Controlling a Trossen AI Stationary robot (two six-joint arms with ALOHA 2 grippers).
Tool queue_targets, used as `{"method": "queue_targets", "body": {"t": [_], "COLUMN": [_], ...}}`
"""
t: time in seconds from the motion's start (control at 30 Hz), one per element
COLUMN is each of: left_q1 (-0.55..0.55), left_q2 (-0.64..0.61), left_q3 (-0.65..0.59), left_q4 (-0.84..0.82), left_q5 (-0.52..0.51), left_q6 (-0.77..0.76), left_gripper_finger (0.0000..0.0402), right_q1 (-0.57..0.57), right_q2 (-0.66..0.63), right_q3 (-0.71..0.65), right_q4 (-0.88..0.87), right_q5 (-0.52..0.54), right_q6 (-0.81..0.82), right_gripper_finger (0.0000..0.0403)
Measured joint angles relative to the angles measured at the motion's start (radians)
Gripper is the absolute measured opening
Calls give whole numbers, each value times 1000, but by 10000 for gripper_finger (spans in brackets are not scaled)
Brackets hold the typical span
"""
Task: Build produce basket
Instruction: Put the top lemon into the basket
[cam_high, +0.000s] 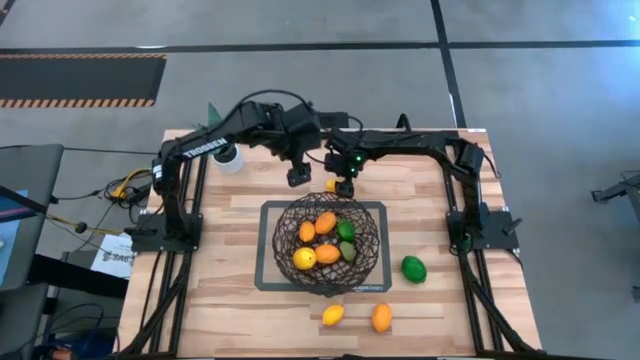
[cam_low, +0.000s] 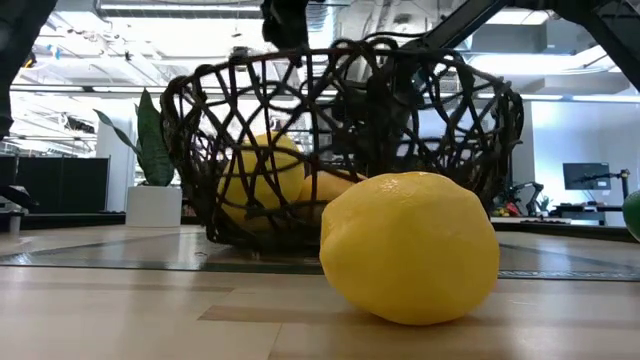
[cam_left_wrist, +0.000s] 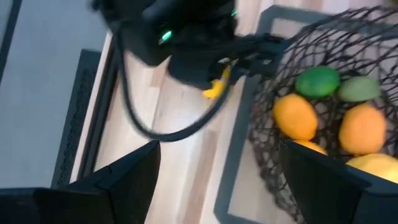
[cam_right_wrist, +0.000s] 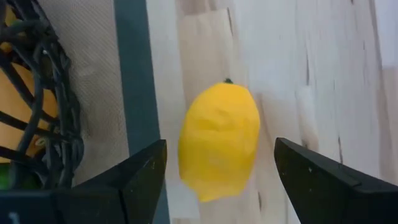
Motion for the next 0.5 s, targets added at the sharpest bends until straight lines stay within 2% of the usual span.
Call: {"method": "queue_targets", "body": {"t": [0.3,0.5], "left_q1": [-104,-162], "left_q2": [0,0], "left_q3": [52,129], "left_q4": [17,13], "left_q5": [-43,-115], "left_q6": [-15,-18], "left_gripper_finger": [311,311], "right_q1": [-3,2], "right_q2": [-1,0], "right_q3": [-25,-25], "right_q4": [44,42], "right_q5": [-3,-12], "right_q6": [18,37], "right_gripper_finger": [311,262]}}
